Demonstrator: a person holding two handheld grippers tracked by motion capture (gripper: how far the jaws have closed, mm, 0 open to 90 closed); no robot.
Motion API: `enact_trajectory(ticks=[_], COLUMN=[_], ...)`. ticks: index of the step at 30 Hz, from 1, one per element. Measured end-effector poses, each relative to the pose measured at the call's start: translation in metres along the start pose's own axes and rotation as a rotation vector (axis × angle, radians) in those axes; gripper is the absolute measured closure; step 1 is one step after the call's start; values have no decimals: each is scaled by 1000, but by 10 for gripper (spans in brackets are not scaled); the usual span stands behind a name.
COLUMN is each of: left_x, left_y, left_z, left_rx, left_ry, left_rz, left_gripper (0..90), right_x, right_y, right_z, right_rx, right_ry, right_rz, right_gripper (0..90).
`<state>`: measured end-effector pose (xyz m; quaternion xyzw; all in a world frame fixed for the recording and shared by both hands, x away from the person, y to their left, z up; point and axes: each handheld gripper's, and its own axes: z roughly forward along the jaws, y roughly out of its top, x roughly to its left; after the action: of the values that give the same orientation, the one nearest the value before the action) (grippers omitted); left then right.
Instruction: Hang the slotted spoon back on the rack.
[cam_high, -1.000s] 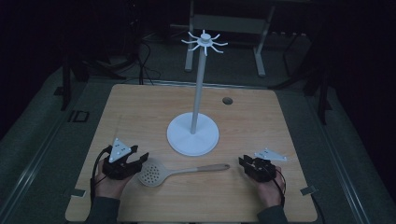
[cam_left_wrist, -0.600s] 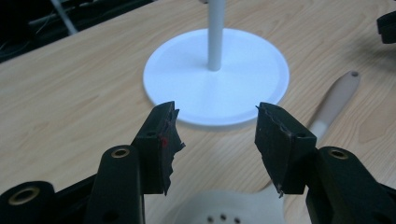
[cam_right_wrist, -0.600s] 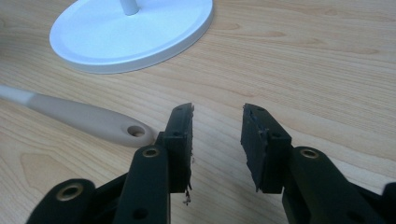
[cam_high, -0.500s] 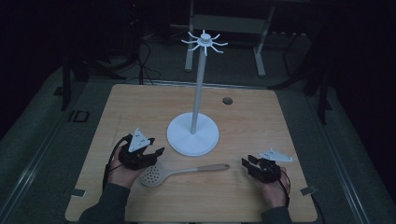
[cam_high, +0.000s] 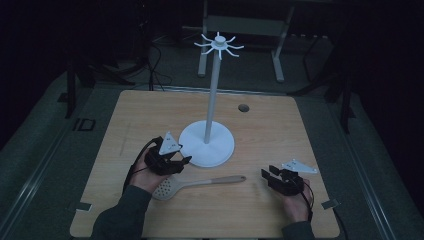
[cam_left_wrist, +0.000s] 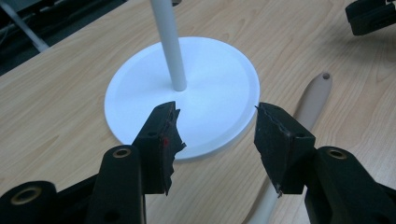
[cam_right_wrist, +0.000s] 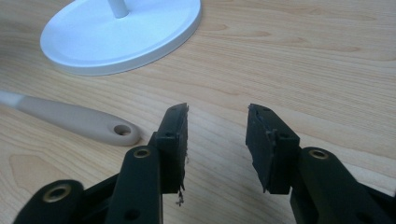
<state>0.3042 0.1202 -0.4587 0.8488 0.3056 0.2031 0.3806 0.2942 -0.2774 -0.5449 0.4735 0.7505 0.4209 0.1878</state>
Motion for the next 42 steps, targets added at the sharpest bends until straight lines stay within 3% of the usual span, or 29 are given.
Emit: enact_trajectory(ticks=[3, 14, 25, 34, 42], left_x=[-1, -13, -25, -36, -46], left_y=[4, 19, 22, 20, 19], left_z=[4, 36, 62, 81, 99], left_rx=[15, 103, 200, 272, 375], left_ry=[-5, -104, -168, -217, -314], left_rz=[17, 118, 165, 194, 221], left_gripper=[490, 520, 524, 593, 613], right_x=[0, -3, -5, -5, -4], right_y=[0, 0, 0, 0, -1], right_z=[0, -1, -2, -3, -2], right_rx=[0, -9, -18, -12, -10], right_ry=[-7, -14, -11, -6, -4], right_rz=[8, 19, 24, 22, 22], right_gripper=[572, 558, 555, 551, 546])
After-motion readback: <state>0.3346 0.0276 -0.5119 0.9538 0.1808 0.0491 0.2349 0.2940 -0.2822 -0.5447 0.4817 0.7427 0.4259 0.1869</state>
